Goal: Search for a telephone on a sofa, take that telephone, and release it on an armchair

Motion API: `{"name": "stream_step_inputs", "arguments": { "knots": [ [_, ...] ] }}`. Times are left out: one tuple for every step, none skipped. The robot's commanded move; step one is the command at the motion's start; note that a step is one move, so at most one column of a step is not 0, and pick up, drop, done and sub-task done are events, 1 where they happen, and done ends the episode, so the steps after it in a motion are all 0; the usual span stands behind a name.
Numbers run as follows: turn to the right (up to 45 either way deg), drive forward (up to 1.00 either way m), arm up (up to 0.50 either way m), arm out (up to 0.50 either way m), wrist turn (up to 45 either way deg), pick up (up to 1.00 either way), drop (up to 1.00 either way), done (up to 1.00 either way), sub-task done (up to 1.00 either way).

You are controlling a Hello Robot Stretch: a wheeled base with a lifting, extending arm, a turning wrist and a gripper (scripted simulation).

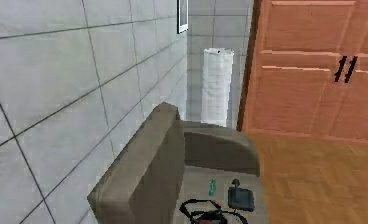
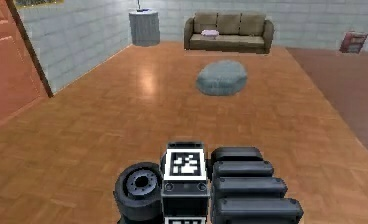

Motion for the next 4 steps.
{"name": "stream_step_inputs", "arguments": {
  "knots": [
    [-45.0, 0.00, 0.00, 0.00, 0.0, 0.00, 0.00, 0.00, 0.00],
    [-24.0, 0.00, 0.00, 0.00, 0.0, 0.00, 0.00, 0.00, 0.00],
    [0.0, 0.15, 0.00, 0.00, 0.0, 0.00, 0.00, 0.00, 0.00],
    [-3.0, 0.00, 0.00, 0.00, 0.0, 0.00, 0.00, 0.00, 0.00]
  ]
}}
